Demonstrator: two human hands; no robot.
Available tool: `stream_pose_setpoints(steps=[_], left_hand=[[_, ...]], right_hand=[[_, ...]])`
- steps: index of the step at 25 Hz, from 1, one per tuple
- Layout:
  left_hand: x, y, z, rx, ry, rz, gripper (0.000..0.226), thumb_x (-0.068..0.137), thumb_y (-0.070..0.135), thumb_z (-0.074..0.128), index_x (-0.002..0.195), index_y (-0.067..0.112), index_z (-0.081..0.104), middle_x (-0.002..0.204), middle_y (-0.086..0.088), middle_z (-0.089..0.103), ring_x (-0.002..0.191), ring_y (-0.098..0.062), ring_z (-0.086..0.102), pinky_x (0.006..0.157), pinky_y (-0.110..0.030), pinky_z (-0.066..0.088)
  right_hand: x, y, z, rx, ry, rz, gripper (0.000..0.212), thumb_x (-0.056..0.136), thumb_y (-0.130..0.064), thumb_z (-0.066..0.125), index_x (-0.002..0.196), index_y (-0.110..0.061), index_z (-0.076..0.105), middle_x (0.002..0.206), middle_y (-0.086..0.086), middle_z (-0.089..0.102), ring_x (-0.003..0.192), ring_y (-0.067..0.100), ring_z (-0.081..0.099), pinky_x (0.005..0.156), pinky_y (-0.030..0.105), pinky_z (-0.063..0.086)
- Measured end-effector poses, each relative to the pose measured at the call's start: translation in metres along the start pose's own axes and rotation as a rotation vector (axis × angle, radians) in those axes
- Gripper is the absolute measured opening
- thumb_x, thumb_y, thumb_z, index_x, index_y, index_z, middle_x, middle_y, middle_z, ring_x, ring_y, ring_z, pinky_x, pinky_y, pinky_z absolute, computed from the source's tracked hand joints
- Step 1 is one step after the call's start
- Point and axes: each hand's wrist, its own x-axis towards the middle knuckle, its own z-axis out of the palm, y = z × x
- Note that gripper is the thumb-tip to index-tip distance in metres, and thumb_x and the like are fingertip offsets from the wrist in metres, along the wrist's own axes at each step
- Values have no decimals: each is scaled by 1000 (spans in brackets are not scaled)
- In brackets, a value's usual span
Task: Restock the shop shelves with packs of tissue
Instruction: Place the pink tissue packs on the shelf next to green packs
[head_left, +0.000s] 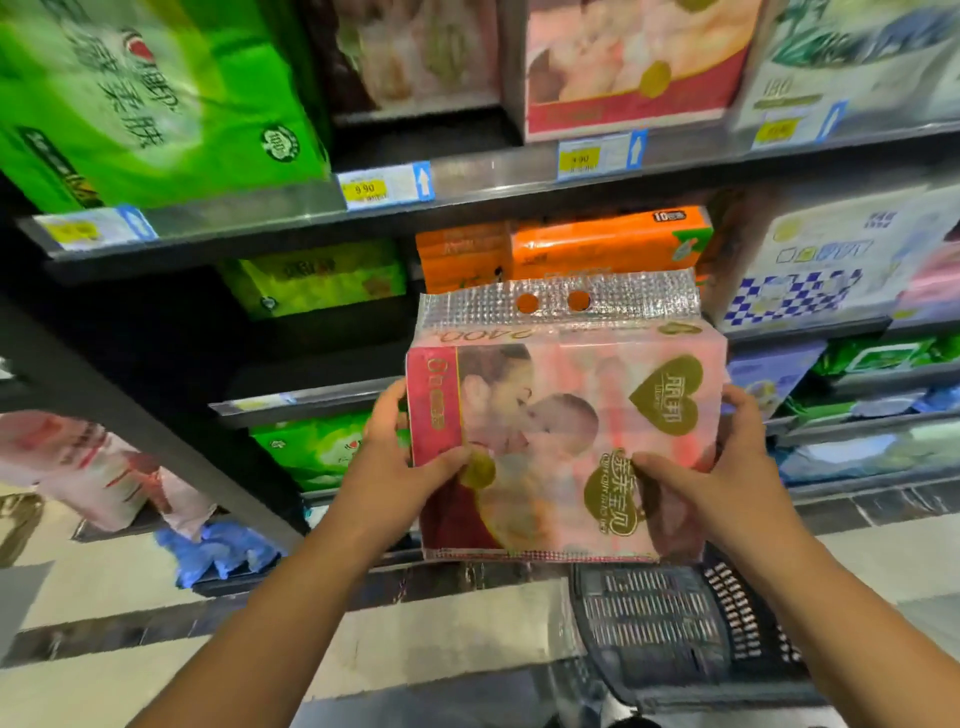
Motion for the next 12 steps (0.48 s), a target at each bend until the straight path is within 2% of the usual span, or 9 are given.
stream_pose_setpoints(steps=[3,4,6,7,8,9,11,12], left_hand=[[17,37,-11,7,85,110,75,73,24,81,127,47,35,107,22,59,90,4,64,74,-16,52],[23,50,-13,15,118,140,75,75,22,81,126,50,34,106,20,59,93,1,64,79,-21,53],[33,74,-18,21,196,214,77,74,23,82,120,60,33,105,21,62,97,0,63,87,-31,53],[36,86,-19,22,231,256,81,73,23,83,118,66,30,105,28,62,96,4,63,88,-27,53],[37,98,-21,23,254,291,86,73,22,82,117,70,26,104,35,59,95,10,61,85,-18,51],[38,112,-22,24,278,332,89,75,20,81,118,72,22,105,42,55,94,16,59,81,-8,47],[43,137,-26,52,328,405,92,76,17,78,120,72,19,105,50,49,94,22,55,76,2,41],[47,150,-29,69,351,437,91,77,16,78,121,71,20,103,51,49,93,23,55,76,2,40]], right_hand=[[25,-34,-12,41,-25,-141,92,69,-5,83,134,-35,25,106,-23,51,86,-7,61,65,13,50],[35,-46,-17,67,-36,-184,95,68,-4,83,135,-37,24,108,-25,50,86,-10,61,63,10,50],[54,-70,-26,72,-56,-268,99,65,-7,85,135,-40,24,114,-23,51,95,-7,60,67,11,51],[64,-81,-29,63,-62,-318,104,64,-10,87,138,-41,22,119,-21,51,102,-4,58,73,15,51],[72,-90,-33,56,-73,-366,109,62,-14,88,141,-45,19,122,-25,50,108,-2,56,79,20,51],[81,-102,-37,56,-89,-423,112,61,-16,88,140,-51,16,121,-34,48,110,-5,54,81,22,50],[98,-129,-45,55,-115,-512,115,62,-16,86,136,-60,10,109,-48,45,104,-19,51,78,12,46],[107,-143,-49,70,-122,-549,114,64,-14,86,138,-57,10,106,-48,45,99,-24,49,75,7,46]])
